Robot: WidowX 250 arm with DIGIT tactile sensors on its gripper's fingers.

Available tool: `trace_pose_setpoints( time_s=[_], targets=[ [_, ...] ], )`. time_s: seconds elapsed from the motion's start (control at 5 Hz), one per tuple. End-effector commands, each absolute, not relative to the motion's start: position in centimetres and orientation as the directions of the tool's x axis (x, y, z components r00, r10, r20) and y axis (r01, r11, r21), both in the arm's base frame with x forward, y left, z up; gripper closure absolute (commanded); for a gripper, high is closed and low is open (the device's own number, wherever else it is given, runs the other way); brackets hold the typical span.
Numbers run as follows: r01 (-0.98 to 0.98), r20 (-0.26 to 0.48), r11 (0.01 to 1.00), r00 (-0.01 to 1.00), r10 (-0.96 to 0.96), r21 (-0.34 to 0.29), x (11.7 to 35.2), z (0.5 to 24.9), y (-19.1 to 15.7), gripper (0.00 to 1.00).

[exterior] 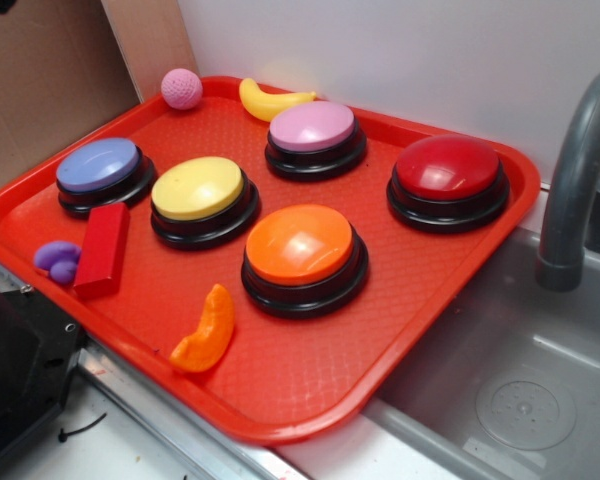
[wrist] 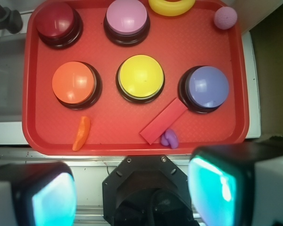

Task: Push the yellow button.

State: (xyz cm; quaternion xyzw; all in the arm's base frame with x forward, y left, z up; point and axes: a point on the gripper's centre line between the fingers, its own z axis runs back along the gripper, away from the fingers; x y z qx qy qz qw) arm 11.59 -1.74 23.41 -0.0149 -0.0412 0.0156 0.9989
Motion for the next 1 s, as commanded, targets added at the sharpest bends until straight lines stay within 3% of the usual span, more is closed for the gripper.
trace_pose_setpoints(
  time_s=[0.0, 0.4, 0.8],
  targets=[
    [-0.030, 0.082, 0.999, 0.996, 0.032, -0.031, 11.6, 23.4, -1.7, 0.00],
    [0.060, 0.081, 0.997, 0.995, -0.063, 0.044, 19.6, 13.8, -1.1, 0.00],
    [0.132, 0.127, 0.991, 0.983, -0.133, 0.015, 21.1, 9.9, 0.1, 0.00]
  ],
)
